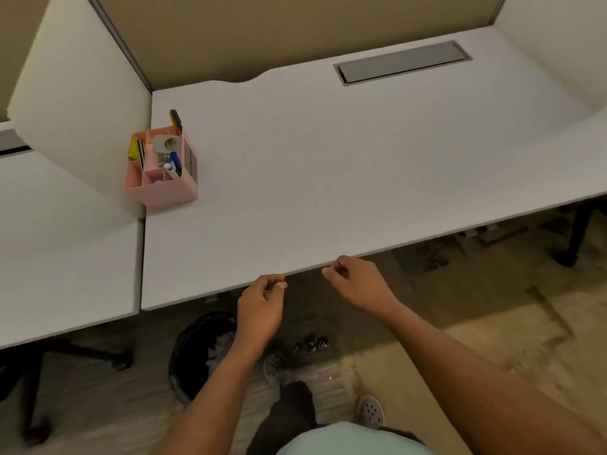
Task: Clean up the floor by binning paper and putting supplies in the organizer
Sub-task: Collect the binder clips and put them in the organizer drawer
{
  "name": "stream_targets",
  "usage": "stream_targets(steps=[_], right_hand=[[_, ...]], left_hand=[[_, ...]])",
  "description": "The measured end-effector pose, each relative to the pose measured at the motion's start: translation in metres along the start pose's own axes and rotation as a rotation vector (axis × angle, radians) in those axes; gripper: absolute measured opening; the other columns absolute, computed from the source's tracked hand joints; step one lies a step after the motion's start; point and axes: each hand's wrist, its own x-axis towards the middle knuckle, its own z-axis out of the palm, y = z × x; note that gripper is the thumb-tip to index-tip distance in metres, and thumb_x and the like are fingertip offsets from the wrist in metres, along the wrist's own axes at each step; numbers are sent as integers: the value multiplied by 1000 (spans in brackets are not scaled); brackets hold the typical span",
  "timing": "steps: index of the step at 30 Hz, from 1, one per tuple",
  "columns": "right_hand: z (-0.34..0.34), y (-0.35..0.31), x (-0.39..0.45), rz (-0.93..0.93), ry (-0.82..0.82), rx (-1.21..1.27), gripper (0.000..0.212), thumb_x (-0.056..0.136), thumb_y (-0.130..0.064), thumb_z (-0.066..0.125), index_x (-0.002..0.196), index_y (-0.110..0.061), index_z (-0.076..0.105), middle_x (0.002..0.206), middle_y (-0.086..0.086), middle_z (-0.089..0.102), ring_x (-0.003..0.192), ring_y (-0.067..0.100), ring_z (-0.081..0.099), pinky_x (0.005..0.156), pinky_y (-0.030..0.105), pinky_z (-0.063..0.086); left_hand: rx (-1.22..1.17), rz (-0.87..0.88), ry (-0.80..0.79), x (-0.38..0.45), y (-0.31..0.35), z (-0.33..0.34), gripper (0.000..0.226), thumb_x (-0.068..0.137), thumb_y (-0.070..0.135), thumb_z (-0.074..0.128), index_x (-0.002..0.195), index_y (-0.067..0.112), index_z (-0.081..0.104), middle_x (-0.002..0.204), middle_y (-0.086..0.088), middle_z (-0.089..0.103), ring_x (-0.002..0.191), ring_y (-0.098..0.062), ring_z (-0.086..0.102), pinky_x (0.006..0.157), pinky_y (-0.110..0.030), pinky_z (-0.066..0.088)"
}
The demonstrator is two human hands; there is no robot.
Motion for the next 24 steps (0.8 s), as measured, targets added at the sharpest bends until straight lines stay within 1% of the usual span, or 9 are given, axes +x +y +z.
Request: stream_targets(steps=[3, 6, 8, 9, 13, 17, 20, 22, 24], right_hand=[[-5, 41, -30, 40, -44, 59, 22, 93, -48, 55, 79, -31, 56, 71, -12, 60, 68, 0, 56, 55, 17, 36], [-8, 79, -55, 102, -52, 102, 22, 92, -48, 56, 78, -31, 58, 71, -11, 62, 68, 1, 57, 54, 19, 35], [-10, 107, -69, 153, -51, 112, 24, 92, -47, 57, 76, -29, 58, 69, -11, 61, 66, 1, 56, 52, 20, 34], [-9, 120, -74, 176, -52, 111, 26, 91, -47, 57, 74, -28, 57, 68, -11, 61, 65, 1, 56, 52, 20, 34], [1, 168, -91, 271, -36, 123, 31, 90, -45, 59, 67, -25, 55, 62, -8, 60, 60, 2, 55, 49, 21, 33], [29, 204, -99, 347, -46, 129, 30, 90, -42, 60, 69, -21, 58, 67, -7, 64, 65, 11, 59, 55, 26, 38], [65, 219, -97, 371, -68, 138, 28, 90, -39, 61, 70, -20, 60, 67, -7, 63, 66, 11, 59, 58, 27, 39], [91, 227, -93, 377, -94, 165, 24, 90, -38, 62, 73, -20, 62, 71, -9, 65, 68, 8, 59, 59, 23, 42], [125, 240, -83, 388, -110, 193, 22, 90, -37, 62, 74, -22, 62, 72, -12, 65, 69, 1, 58, 57, 17, 39]], left_hand=[[-4, -49, 37, -32, -9, 29, 16, 94, 24, 57, 95, 37, 67, 85, 10, 72, 76, -5, 67, 62, -15, 49], [-21, -94, 38, -60, -19, 55, 20, 93, 18, 58, 89, 37, 65, 90, 8, 72, 84, -7, 68, 72, -22, 52], [-13, -145, -3, -78, -29, 75, 21, 94, 14, 58, 90, 33, 66, 93, 4, 73, 88, -10, 68, 80, -27, 54], [-12, -170, -30, -85, -34, 83, 20, 94, 14, 58, 92, 31, 67, 94, 3, 73, 89, -11, 68, 80, -28, 54], [8, -227, -113, -95, -59, 106, 17, 94, 15, 59, 95, 29, 69, 94, 4, 74, 87, -11, 69, 74, -24, 53], [27, -263, -146, -88, -93, 119, 15, 93, 16, 60, 94, 28, 69, 93, 2, 74, 87, -12, 70, 71, -23, 52], [17, -288, -163, -77, -128, 127, 18, 96, 13, 56, 93, 27, 68, 85, 3, 74, 83, -10, 70, 67, -18, 49], [-1, -291, -156, -68, -154, 132, 22, 97, 12, 52, 94, 25, 69, 79, 1, 73, 75, -5, 69, 68, -19, 48], [-17, -297, -160, -49, -187, 141, 23, 97, 12, 50, 96, 24, 70, 75, 1, 72, 69, -4, 66, 69, -23, 49]])
